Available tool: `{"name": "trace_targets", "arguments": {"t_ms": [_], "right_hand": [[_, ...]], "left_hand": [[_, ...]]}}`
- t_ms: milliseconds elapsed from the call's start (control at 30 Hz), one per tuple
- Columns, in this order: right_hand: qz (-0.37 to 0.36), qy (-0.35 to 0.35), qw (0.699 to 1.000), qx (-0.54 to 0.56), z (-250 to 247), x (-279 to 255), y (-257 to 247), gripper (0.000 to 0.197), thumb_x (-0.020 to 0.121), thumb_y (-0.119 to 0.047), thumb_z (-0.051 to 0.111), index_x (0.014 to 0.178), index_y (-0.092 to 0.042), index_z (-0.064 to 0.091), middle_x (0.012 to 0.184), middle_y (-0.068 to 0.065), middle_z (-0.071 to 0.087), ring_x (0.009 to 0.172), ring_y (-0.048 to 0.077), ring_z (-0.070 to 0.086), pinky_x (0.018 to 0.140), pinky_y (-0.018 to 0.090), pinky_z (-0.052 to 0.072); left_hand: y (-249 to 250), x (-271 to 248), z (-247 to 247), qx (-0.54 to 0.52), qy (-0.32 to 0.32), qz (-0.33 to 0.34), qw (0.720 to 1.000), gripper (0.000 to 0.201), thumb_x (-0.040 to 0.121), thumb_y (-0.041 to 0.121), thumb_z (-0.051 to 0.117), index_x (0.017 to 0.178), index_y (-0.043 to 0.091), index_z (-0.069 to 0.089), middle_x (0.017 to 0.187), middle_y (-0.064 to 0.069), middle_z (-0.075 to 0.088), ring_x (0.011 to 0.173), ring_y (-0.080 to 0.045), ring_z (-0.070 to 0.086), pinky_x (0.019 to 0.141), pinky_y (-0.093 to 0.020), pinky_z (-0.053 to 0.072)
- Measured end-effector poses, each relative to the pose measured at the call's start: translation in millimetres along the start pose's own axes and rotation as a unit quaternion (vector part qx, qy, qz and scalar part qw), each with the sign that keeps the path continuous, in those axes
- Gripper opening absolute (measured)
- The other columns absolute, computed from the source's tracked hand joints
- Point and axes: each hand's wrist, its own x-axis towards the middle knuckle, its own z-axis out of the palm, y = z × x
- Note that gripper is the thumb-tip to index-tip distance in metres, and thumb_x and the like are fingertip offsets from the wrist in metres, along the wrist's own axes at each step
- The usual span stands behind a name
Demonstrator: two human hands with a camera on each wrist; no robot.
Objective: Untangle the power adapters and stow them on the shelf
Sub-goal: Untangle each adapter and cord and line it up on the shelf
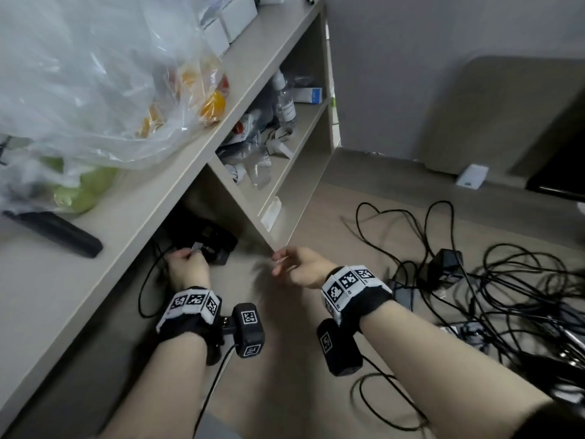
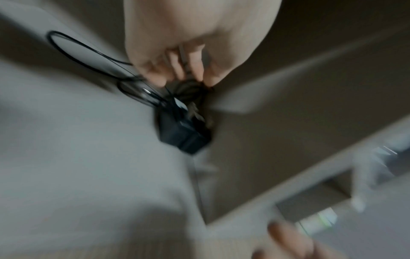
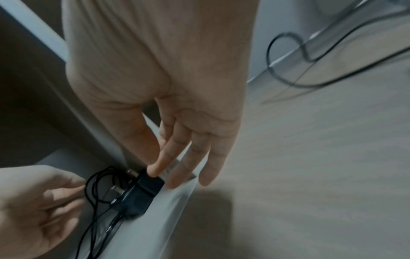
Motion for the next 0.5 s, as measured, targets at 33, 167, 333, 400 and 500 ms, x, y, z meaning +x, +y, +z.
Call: {"name": "trace_targets", "arguments": {"t_ms": [33,167,333,400,500], "right_hand": [[-0.006,0.019,1.0,-0.003,-5.5,-9.4,1.6,0.036,0.084,0.013,0.045,0.11,-0.011,0.052,0.074,-0.005,0.059,0.069,0.01,0.053,0.066,0.019,0.045],[-0.013,0.156,0.987,-0.031,-28.6,-51.8,17.2,0.029,0.083,0.002,0.05,0.079,-0.027,0.053,0.079,-0.001,0.064,0.082,0.024,0.064,0.07,0.026,0.047],[0.0,0.316,0.944,-0.09,-70.2,-112.6,36.0,0.018,0.082,-0.01,0.055,0.087,-0.026,0.06,0.087,-0.002,0.068,0.084,0.017,0.063,0.077,0.022,0.046],[-0.004,0.367,0.925,-0.104,-86.6,-133.3,40.6,0.018,0.082,-0.011,0.056,0.092,-0.023,0.063,0.087,-0.005,0.065,0.087,0.016,0.062,0.083,0.025,0.048],[0.003,0.427,0.893,-0.141,-106.5,-154.1,47.5,0.018,0.083,-0.013,0.054,0.095,-0.021,0.065,0.094,-0.002,0.068,0.094,0.019,0.062,0.084,0.027,0.046]], "left_hand": [[2.6,-14.2,3.3,-0.001,0.001,0.021,1.0,0.026,0.086,0.014,0.058,0.108,0.002,0.063,0.114,-0.022,0.065,0.107,-0.036,0.059,0.087,-0.033,0.044],[5.0,-83.9,31.2,-0.014,-0.142,0.121,0.982,0.008,0.087,0.006,0.056,0.093,0.008,0.06,0.091,-0.014,0.062,0.1,-0.034,0.06,0.078,-0.028,0.041],[1.9,-164.5,78.8,0.113,-0.396,0.174,0.894,0.001,0.088,0.017,0.059,0.088,0.018,0.059,0.089,-0.005,0.062,0.096,-0.027,0.06,0.08,-0.025,0.041],[5.2,-189.9,92.9,0.16,-0.455,0.202,0.853,0.01,0.09,0.018,0.055,0.097,0.017,0.063,0.1,-0.009,0.065,0.103,-0.026,0.059,0.087,-0.027,0.043],[8.8,-215.3,106.1,0.205,-0.48,0.228,0.822,0.023,0.091,0.018,0.054,0.111,0.014,0.063,0.11,-0.006,0.066,0.106,-0.022,0.06,0.09,-0.026,0.044]]}}
